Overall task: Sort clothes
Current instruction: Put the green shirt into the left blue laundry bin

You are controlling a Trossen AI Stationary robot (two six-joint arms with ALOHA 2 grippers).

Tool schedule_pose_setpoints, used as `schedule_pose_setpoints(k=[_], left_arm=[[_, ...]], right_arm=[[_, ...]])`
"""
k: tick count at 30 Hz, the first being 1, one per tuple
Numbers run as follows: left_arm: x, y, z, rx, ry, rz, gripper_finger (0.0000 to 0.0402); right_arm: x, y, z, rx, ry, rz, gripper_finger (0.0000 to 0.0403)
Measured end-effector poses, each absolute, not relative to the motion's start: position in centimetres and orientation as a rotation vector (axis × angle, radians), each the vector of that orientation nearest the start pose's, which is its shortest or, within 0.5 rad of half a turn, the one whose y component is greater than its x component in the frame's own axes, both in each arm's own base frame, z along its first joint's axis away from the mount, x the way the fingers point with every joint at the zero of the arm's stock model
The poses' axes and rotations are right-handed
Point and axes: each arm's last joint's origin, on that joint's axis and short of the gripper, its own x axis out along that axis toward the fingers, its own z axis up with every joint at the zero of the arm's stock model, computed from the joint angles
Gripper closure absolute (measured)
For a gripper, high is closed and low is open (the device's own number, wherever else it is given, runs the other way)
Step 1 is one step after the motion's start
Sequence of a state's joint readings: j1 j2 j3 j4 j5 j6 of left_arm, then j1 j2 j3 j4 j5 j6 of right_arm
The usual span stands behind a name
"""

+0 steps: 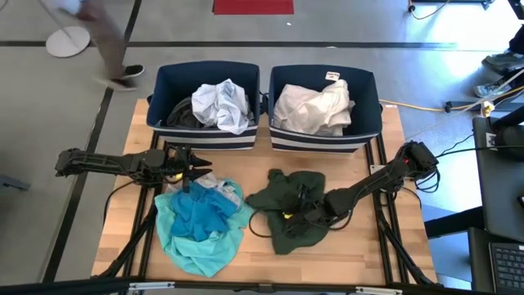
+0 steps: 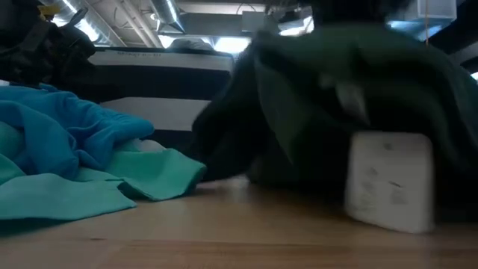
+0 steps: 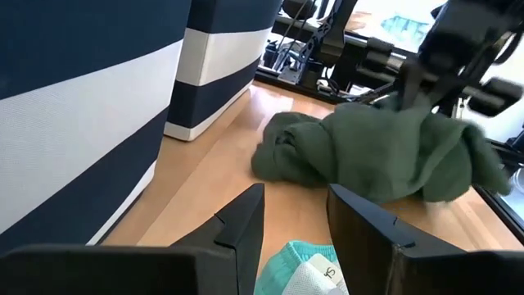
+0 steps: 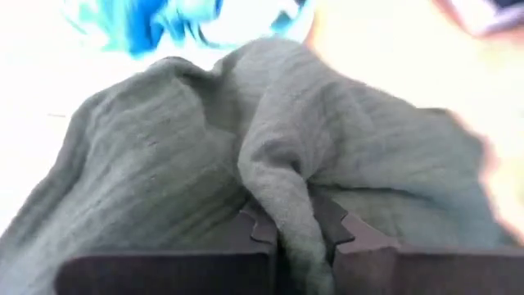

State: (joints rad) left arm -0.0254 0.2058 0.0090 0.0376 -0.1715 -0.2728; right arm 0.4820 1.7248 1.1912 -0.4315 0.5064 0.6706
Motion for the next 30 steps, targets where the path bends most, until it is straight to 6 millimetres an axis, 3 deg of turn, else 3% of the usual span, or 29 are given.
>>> schedule_pose_setpoints(k=[7, 13, 22, 30], left_arm=[[10.9, 0.2, 15.3, -0.257, 0.138, 0.167, 0.0276], [10.9, 0.2, 15.3, -0.259, 0.137, 0.167, 0.0276], [10.9, 0.2, 15.3, -0.270, 0.137, 0.168, 0.0276], [10.9, 0.2, 15.3, -0.269, 0.135, 0.168, 0.0276]], right_arm=[[34.0, 14.8, 27.9, -0.005, 0.658, -0.352, 0.0382], [35.9, 12.8, 34.2, -0.137, 0.518, -0.385, 0.0382], [37.2, 7.3, 41.9, -0.294, 0.365, -0.451, 0.0382], [38.4, 0.5, 47.3, -0.360, 0.003, -0.476, 0.0382]])
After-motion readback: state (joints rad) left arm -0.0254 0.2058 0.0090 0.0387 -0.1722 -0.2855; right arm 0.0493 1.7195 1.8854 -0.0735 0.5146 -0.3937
